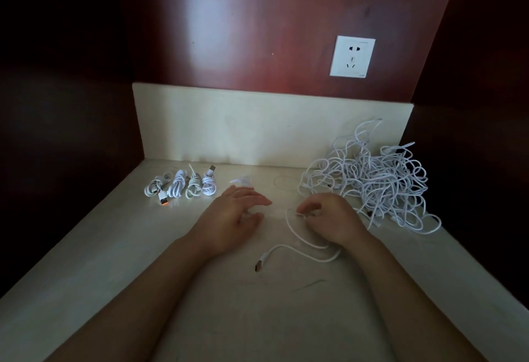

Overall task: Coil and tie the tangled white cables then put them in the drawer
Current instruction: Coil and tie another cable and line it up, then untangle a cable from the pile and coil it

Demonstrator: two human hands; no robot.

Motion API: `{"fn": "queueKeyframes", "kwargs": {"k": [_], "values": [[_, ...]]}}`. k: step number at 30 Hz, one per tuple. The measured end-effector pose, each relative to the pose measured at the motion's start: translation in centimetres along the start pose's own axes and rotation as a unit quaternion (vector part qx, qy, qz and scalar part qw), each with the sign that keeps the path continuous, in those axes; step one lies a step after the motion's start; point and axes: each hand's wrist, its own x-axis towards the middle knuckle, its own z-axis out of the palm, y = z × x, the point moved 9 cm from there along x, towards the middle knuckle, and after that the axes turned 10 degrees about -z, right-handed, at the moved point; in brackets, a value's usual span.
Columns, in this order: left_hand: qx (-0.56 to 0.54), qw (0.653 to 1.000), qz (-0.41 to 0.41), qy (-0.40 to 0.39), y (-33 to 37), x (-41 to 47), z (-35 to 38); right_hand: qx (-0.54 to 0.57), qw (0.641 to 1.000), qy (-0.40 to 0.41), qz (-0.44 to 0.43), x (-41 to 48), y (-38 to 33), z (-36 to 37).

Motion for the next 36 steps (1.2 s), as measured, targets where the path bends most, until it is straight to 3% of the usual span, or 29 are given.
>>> {"fn": "queueKeyframes", "kwargs": {"k": [3,10,20,28,32,36], "values": [[0.003,1.000,0.002,0.002,1.6,0.6,0.6,0.004,0.999,0.047,0.024,-0.2,1.1,-1.4],[0.079,0.993,-0.030,-0.079,3.8,4.6,4.9,0.035,0.991,0.096,0.084,-0.6,3.2,-2.7],[0.134,0.985,-0.016,-0.107,5.0,10.2,9.3,-0.017,0.989,0.078,0.122,-0.5,4.1,-3.5],[0.234,0.972,-0.026,0.000,4.9,10.2,8.4,-0.071,0.988,0.053,0.128,-0.2,5.0,-3.2],[0.226,0.973,-0.047,0.023,5.1,8.8,6.2,-0.037,0.990,0.072,0.114,-0.1,4.7,-2.9],[0.117,0.988,-0.090,0.045,4.4,5.8,2.3,-0.017,0.993,0.089,0.073,0.1,3.4,-2.6]]}}
